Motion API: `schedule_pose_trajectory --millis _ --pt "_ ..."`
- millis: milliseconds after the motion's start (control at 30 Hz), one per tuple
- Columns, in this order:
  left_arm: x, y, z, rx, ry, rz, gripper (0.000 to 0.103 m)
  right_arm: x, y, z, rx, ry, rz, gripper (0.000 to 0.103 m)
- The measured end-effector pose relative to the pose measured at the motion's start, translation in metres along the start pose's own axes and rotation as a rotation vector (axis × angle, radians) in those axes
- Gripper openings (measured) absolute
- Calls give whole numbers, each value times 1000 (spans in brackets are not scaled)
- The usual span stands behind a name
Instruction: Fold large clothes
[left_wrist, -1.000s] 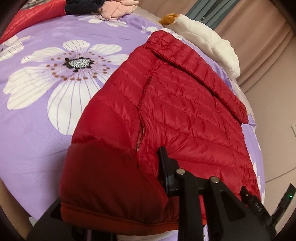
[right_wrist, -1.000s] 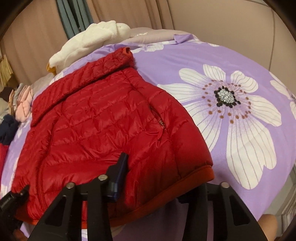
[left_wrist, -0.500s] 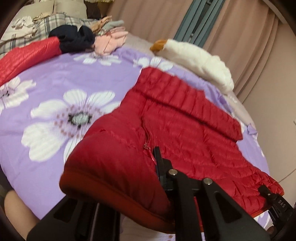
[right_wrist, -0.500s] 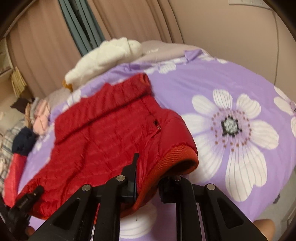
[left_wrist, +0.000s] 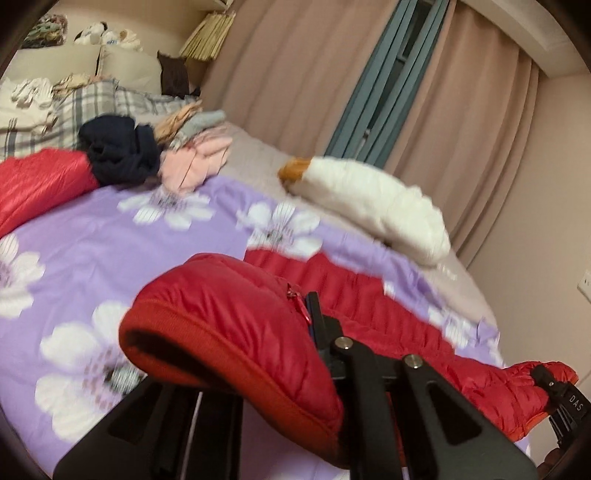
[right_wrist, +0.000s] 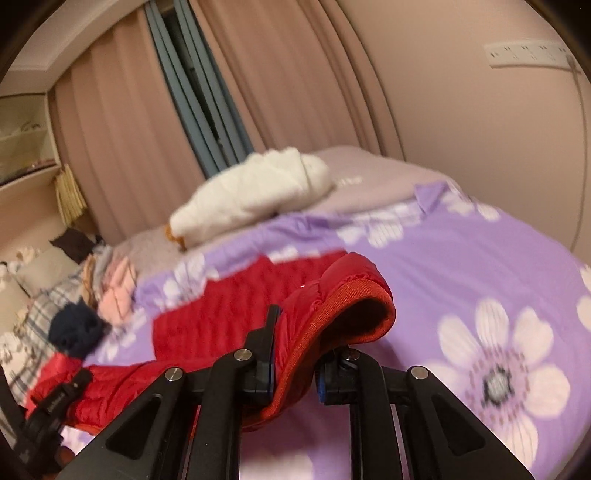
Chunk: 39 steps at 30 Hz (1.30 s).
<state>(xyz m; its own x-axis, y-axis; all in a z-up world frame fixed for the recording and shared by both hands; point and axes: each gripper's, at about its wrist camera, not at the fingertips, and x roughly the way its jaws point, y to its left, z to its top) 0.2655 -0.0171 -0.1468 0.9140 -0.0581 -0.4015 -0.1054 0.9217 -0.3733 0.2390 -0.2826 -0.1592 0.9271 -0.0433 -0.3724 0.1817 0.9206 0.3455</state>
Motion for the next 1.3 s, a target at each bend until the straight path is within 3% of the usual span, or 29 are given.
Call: schedule_pose_trajectory --millis 133,333,467,500,533,567,600,633,667,700,800,900,1000,1067,1133,1167,1300 --pt "41 -19 36 65 -60 30 13 34 19 36 -37 -56 11 17" --pt "132 -37 74 81 -34 74 13 125 34 68 -54 -34 -45 17" --pt "190 -47 83 77 27 91 18 182 35 74 -64 34 -110 17" --pt "204 -48 83 69 64 102 29 191 32 74 -55 61 -115 26" --pt "216 -47 82 59 105 126 36 200 28 73 -39 91 -118 45" --pt "222 -45 79 43 114 127 50 208 25 71 -19 114 -122 56" --pt "225 -40 77 14 108 111 65 213 21 67 0 105 -134 75" --pt "225 -34 77 -17 81 84 72 213 20 67 6 83 -141 86" --pt "227 -34 77 -37 56 71 84 211 20 64 5 48 -148 88" --pt "225 -30 78 -60 19 58 91 211 22 62 -12 39 -142 89" --pt "226 -31 78 -28 -34 48 94 217 31 60 -70 35 -144 90" --pt "247 -37 69 52 24 127 93 234 36 57 -82 53 -174 89" --pt "271 -25 52 33 75 159 90 258 26 53 -35 95 -159 89" --pt "291 -15 34 35 126 213 86 278 19 43 -50 130 -195 88" --pt "307 -7 19 39 168 244 83 301 9 26 -78 187 -267 72" --pt "312 -5 12 40 171 238 83 311 2 16 -71 218 -264 71" --pt "317 -9 3 62 149 251 84 318 -3 4 -61 207 -259 71"
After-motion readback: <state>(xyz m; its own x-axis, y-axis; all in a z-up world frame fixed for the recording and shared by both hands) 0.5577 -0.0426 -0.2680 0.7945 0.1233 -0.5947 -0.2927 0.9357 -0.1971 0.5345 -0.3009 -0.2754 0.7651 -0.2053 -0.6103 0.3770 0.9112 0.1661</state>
